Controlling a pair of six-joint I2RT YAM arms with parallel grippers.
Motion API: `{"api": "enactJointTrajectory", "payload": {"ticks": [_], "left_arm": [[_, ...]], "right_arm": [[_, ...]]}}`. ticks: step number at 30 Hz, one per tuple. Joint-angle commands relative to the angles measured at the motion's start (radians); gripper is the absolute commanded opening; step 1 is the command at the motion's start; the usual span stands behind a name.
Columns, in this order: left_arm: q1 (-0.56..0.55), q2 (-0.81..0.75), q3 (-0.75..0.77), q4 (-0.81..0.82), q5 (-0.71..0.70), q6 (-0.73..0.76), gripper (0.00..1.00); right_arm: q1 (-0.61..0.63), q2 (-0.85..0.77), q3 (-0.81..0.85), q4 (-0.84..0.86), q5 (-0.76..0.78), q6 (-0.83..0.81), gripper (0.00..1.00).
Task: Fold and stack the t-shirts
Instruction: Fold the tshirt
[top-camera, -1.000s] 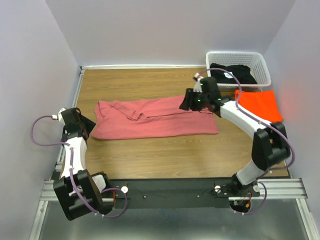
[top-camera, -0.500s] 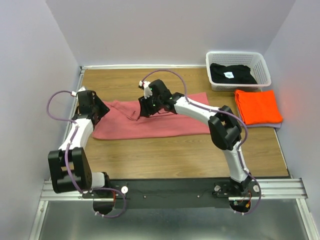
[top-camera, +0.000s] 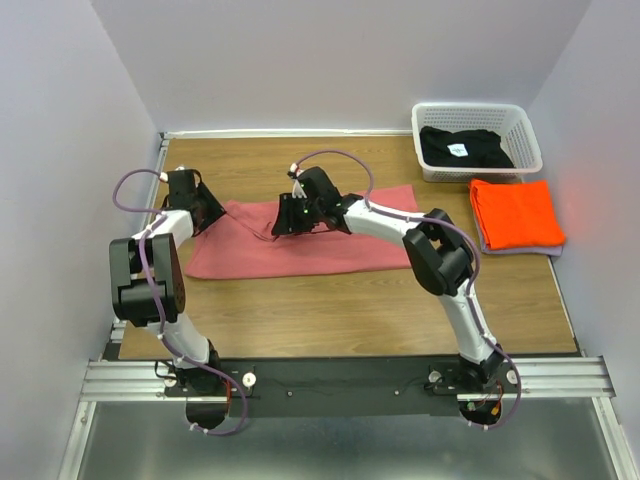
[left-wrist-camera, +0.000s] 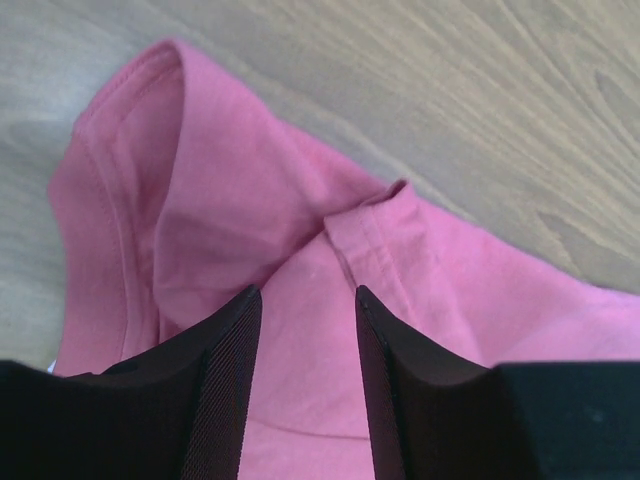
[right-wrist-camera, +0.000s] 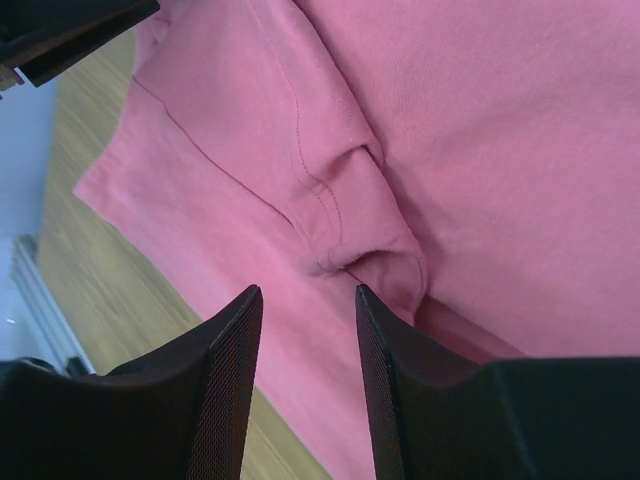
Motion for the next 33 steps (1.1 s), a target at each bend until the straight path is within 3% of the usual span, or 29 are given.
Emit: {"api": "enactJointTrajectory", "payload": {"ticks": [1,15,17,24,28,33], "left_arm": [[-0.008,0.034,0.042,0.036,0.032,0.02,0.49],[-0.017,0.095,0.093,0.037,0.04,0.022,0.46],[-0.02,0.101,0.099,0.037,0.038,0.022,0.46],[-0.022,0.12,0.113,0.036,0.038,0.02,0.46],[-0.022,0.126,0.114,0.036,0.041,0.022,0.45],[-0.023,0.123,0.113,0.042,0.06,0.03,0.45]], "right_arm": [[-0.001,0.057,-0.023,0.101,-0.054,0.141,0.49],[-0.027,0.123,-0.052,0.223,-0.084,0.291,0.48],[-0.031,0.122,-0.058,0.23,-0.08,0.298,0.44],[-0.067,0.108,-0.149,0.259,-0.069,0.348,0.15],[-0.077,0.105,-0.198,0.318,-0.098,0.371,0.04],[-0.087,0.117,-0.235,0.404,-0.15,0.399,0.02]]}}
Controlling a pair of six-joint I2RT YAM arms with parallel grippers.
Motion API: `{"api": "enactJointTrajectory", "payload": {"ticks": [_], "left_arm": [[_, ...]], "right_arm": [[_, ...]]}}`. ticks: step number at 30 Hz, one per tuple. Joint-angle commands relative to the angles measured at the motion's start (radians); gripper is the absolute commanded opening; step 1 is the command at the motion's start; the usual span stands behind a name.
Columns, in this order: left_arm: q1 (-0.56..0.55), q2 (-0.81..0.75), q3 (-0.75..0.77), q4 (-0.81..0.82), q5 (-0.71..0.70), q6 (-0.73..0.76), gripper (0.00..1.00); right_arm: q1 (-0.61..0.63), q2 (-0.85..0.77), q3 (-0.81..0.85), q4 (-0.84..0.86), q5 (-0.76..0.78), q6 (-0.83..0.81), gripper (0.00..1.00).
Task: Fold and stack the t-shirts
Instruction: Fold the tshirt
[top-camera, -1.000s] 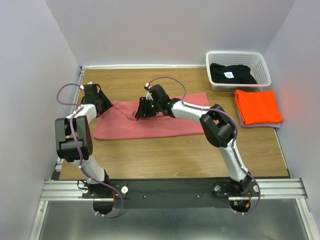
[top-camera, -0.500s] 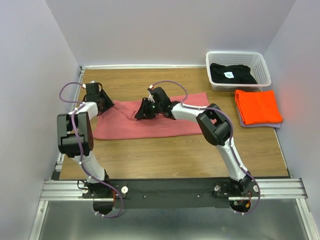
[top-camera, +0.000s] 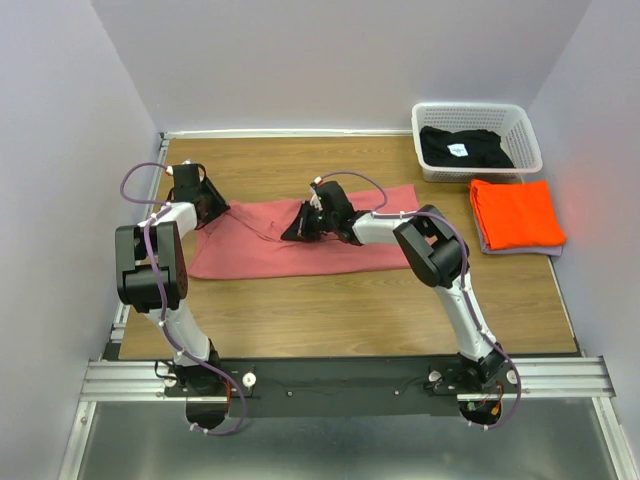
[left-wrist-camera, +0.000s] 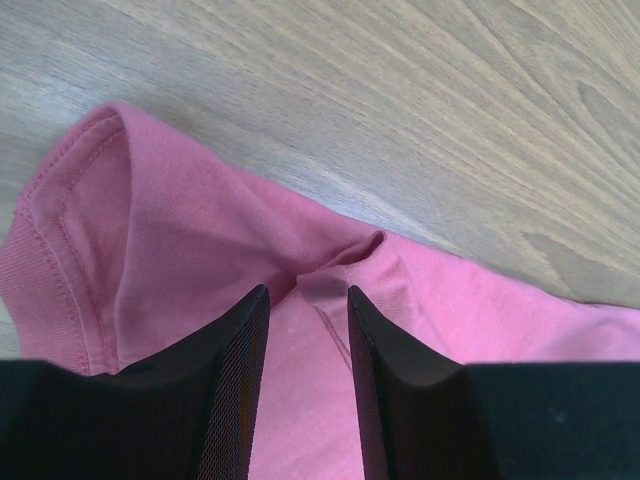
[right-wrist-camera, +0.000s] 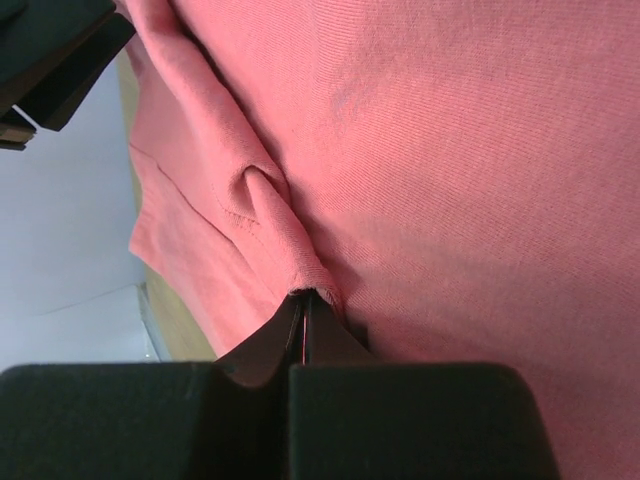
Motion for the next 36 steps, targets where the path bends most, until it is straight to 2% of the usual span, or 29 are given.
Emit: {"api": "enactJointTrajectory", "payload": {"ticks": [1,12,16,19,22,25,30,32,36], "left_arm": [[-0.003,0.01,0.017,0.021,0.037,0.024,0.45],[-0.006,0.07,0.05,0.049,0.066,0.02,0.45],[-0.004,0.108,0.063,0.05,0.055,0.02,0.38],[-0.004,0.132,0.067,0.05,0.043,0.017,0.3],[-0.004,0.134,0.063,0.052,0.014,0.014,0.15],[-0.004,0.134,0.063,0.052,0.006,0.015,0.1],[-0.006,0.122,0.076,0.049,0.019,0.018,0.08],[-0.004,0.109,0.083,0.049,0.008,0.021,0.03],[-0.006,0.091,0.093,0.037,0.012,0.029,0.06]], "right_arm": [[-0.012,0.029,-0.043,0.042,-0.039,0.019,0.02],[-0.014,0.041,-0.045,0.061,-0.057,0.02,0.03],[-0.014,0.04,-0.052,0.061,-0.05,0.02,0.03],[-0.014,0.035,-0.063,0.062,-0.045,0.02,0.02],[-0.017,0.014,-0.095,0.064,-0.019,0.025,0.02],[-0.024,-0.002,-0.127,0.076,-0.004,0.036,0.03],[-0.026,-0.012,-0.109,0.076,-0.025,0.014,0.03],[-0.026,-0.015,-0.098,0.073,-0.031,0.011,0.04],[-0.026,-0.022,-0.075,0.063,-0.045,-0.007,0.09]]}}
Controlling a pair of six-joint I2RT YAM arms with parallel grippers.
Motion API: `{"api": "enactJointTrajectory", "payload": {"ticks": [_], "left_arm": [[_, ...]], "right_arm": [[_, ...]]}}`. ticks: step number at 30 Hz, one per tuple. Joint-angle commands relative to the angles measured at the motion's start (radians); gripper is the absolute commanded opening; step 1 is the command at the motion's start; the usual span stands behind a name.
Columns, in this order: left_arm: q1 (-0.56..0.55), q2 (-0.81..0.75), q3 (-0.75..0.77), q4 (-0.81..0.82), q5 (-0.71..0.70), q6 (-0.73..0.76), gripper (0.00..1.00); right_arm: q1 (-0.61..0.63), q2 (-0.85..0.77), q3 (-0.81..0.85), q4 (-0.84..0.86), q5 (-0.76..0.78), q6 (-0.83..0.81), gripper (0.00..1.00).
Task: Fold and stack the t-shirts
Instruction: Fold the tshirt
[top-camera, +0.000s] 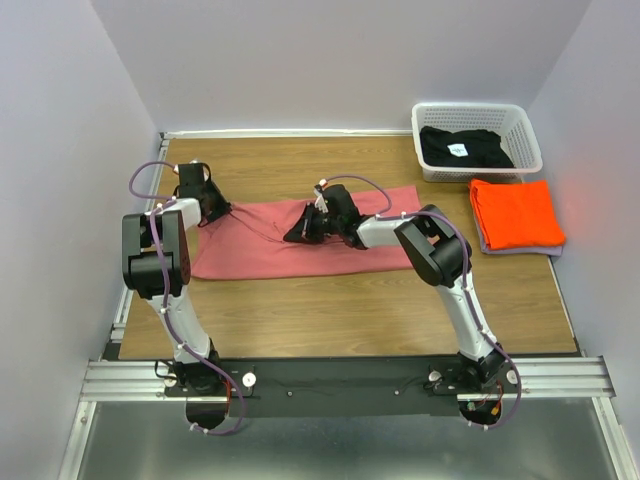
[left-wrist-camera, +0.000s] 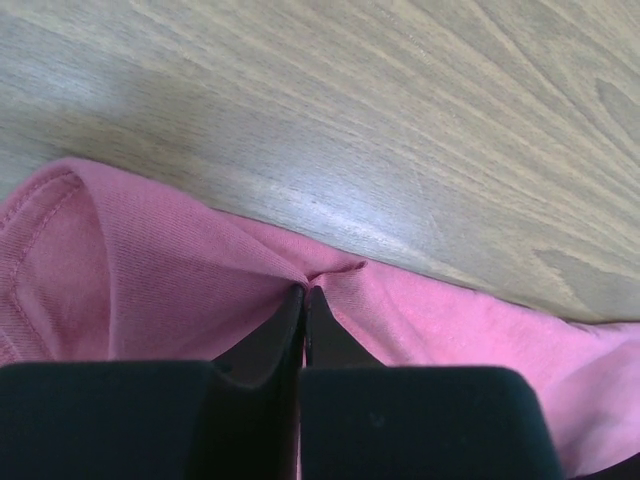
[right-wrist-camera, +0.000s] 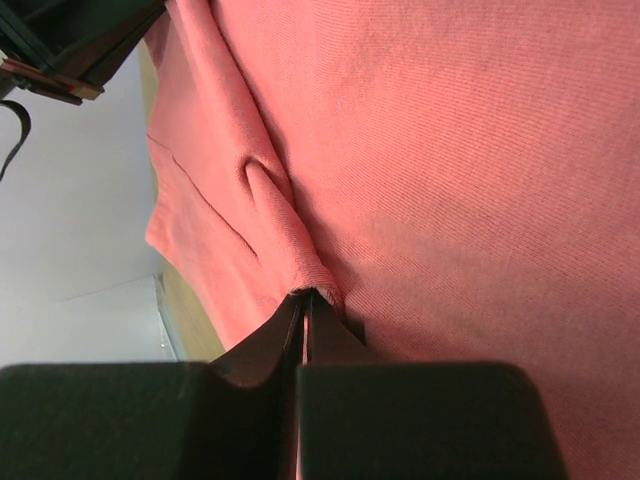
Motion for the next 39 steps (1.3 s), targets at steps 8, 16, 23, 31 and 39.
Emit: {"api": "enactJointTrajectory", "payload": {"ticks": [8,16,23,31,39], "left_arm": [[-0.002,-0.054,0.03,-0.005,0.013,0.021,0.1],[-0.002,-0.061,0.033,-0.011,0.029,0.021,0.18],[-0.002,-0.076,0.056,-0.054,-0.035,0.016,0.33],[-0.003,-0.154,0.079,-0.123,-0.092,-0.001,0.47],[-0.003,-0.343,-0.042,-0.188,-0.158,-0.025,0.54]], "right_arm": [[-0.007,-0.015,0.055,-0.088,-0.024,-0.053,0.13],[-0.007,-0.012,0.075,-0.091,-0.038,-0.051,0.18],[-0.007,-0.041,0.063,-0.115,-0.012,-0.079,0.28],[-0.015,-0.153,0.041,-0.233,0.059,-0.207,0.48],[-0.066,-0.332,-0.087,-0.442,0.212,-0.422,0.55]]}}
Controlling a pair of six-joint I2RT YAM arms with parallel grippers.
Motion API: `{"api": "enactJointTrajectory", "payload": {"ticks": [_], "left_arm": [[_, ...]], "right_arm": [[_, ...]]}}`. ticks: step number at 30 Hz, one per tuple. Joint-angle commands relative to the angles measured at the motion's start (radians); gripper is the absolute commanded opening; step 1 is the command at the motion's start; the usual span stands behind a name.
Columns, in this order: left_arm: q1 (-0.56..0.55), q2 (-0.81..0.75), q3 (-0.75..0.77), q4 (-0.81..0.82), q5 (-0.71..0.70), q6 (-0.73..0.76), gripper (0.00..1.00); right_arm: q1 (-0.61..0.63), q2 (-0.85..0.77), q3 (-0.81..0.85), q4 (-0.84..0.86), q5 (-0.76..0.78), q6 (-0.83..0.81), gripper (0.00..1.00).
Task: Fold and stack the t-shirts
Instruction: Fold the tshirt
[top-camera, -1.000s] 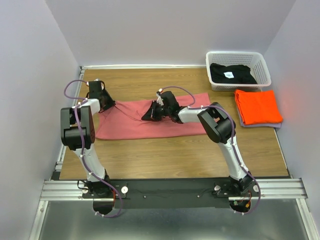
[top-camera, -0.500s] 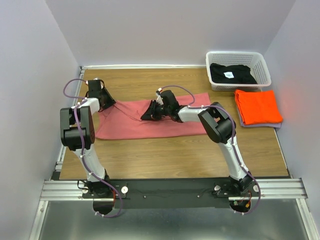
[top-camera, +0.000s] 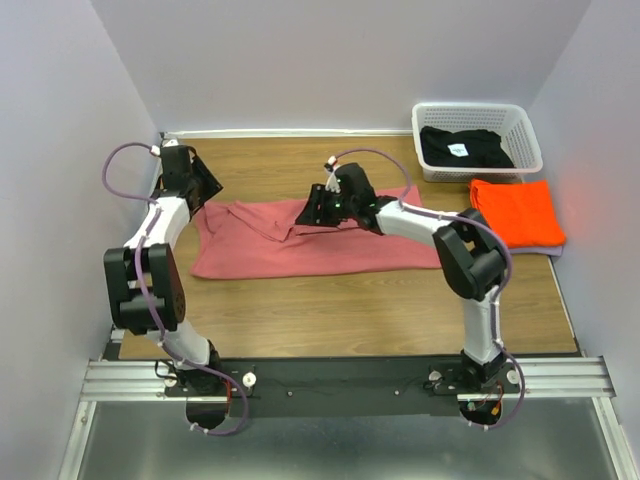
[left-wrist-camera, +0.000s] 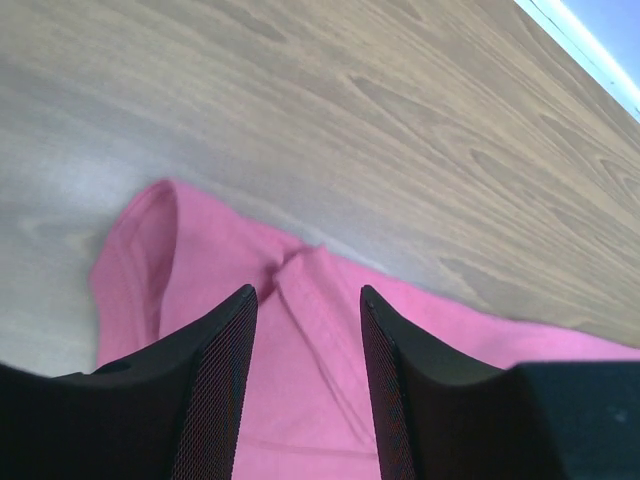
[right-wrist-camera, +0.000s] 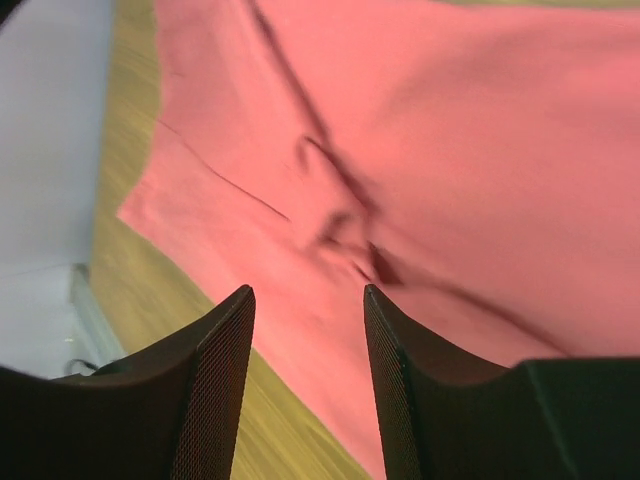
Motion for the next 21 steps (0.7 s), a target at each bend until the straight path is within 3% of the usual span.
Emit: {"api": "enactJointTrajectory", "payload": {"ticks": [1,6,11,17,21], "left_arm": [[-0.005,-0.115,-0.101,-0.054,-0.053,-0.02,0.54],[-0.017,-0.26,-0.308,-0.065,-0.082,-0.028,0.54],[-0.035,-0.349,-0.466,-0.062,-0.094,-0.057,0.53],[-0.052,-0.241,-0.515,0.007,-0.093,-0.057,0.52],[-0.057,-0.091,-0.428,0.021,-0.073,-0.037,0.52]], "right_arm": [[-0.048,-0.114,-0.115,-0.154,0.128,-0.165,0.55],[-0.077,-0.239,-0.267,-0.267,0.292,-0.254,0.56],[-0.077,-0.311,-0.361,-0.327,0.362,-0.268,0.56],[-0.078,-0.356,-0.468,-0.389,0.415,-0.299,0.57],[-0.075,-0.388,-0.514,-0.451,0.236,-0.343,0.57]]}}
